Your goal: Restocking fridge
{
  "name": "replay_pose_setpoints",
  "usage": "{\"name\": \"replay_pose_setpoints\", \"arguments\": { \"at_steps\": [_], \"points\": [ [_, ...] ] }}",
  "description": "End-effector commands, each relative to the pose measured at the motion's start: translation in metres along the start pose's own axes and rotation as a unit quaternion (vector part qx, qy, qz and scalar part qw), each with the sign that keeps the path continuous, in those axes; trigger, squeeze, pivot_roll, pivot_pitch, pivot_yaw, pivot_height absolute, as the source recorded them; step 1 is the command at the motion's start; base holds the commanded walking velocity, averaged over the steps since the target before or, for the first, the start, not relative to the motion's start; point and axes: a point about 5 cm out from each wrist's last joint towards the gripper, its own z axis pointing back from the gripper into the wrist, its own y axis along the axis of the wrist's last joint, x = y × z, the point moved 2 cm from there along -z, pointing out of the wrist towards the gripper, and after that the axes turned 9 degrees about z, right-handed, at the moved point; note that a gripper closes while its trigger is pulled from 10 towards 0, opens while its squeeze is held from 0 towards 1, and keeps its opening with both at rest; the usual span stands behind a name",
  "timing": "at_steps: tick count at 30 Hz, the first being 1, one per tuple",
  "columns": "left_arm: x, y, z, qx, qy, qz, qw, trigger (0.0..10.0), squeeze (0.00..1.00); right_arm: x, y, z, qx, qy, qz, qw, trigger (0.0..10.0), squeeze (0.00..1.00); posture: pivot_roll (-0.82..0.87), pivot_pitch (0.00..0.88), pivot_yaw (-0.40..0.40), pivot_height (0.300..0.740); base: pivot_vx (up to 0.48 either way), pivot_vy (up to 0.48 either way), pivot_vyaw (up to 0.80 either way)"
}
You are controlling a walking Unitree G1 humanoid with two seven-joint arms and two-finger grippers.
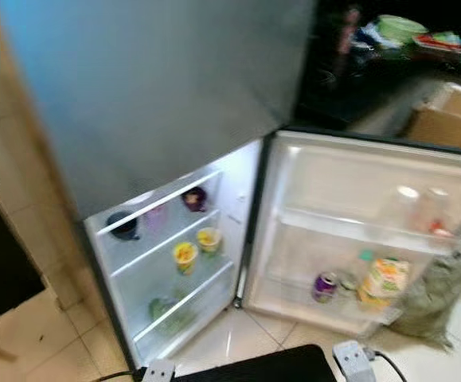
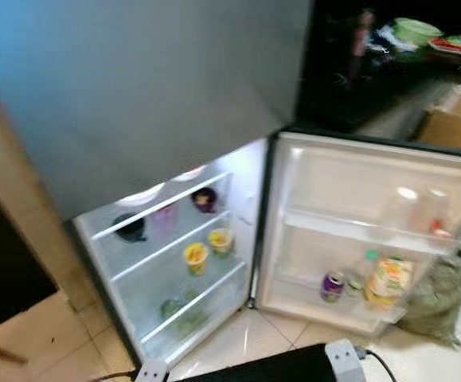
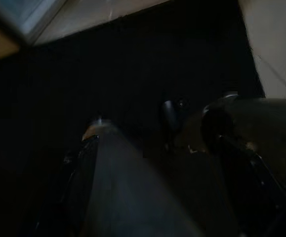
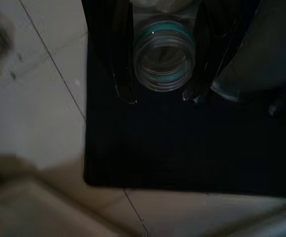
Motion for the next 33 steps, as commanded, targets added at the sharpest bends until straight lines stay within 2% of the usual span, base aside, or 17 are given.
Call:
{"name": "replay_pose_setpoints", "arguments": {
  "at_steps": [1, 12, 19, 20, 23, 29, 33],
  "points": [
    [-0.0014, -0.0025, 0.0006, -0.008, 0.001, -0.003, 1.000, 10.0, 0.00, 0.0031, -0.0103, 0.0033, -0.018, -0.013, 0.004, 1.000, 10.0, 0.00, -0.06, 0.000, -0.071, 0.740, 0.000, 0.000, 0.00],
    [0.0003, -0.0018, 0.0001, -0.010, -0.004, -0.007, 1.000, 10.0, 0.00, 0.0097, -0.0089, 0.0031, -0.025, -0.046, 0.038, 0.998, 10.0, 0.00, -0.06, 0.000, -0.071, 0.740, 0.000, 0.000, 0.00],
    [0.0005, -0.0030, 0.0002, -0.012, -0.006, -0.008, 1.000, 10.0, 0.00, 0.0101, -0.0099, 0.0032, -0.029, -0.050, 0.026, 0.998, 10.0, 0.00, -0.06, 0.000, -0.071, 0.740, 0.000, 0.000, 0.00],
    [0.0005, -0.0032, 0.0003, -0.012, -0.006, -0.008, 1.000, 10.0, 0.00, 0.0093, -0.0113, 0.0032, -0.032, -0.047, 0.011, 0.998, 10.0, 0.00, -0.06, 0.000, -0.071, 0.740, 0.000, 0.000, -0.80],
    [0.0006, -0.0034, 0.0003, -0.013, -0.007, -0.009, 1.000, 10.0, 0.00, 0.0089, -0.0122, 0.0033, -0.035, -0.045, 0.005, 0.998, 10.0, 0.00, -0.06, 0.000, -0.071, 0.740, 0.000, 0.000, -0.80],
    [0.0007, -0.0036, 0.0003, -0.013, -0.007, -0.009, 1.000, 10.0, 0.00, 0.0094, -0.0114, 0.0032, -0.033, -0.048, 0.008, 0.998, 10.0, 0.00, -0.06, 0.000, -0.071, 0.740, 0.000, 0.000, -0.80],
    [0.0007, -0.0036, 0.0003, -0.013, -0.007, -0.009, 1.000, 10.0, 0.00, 0.0105, -0.0107, 0.0032, -0.032, -0.052, 0.013, 0.998, 10.0, 0.00, -0.06, 0.000, -0.071, 0.740, 0.000, 0.000, 0.00]
  ]
}}
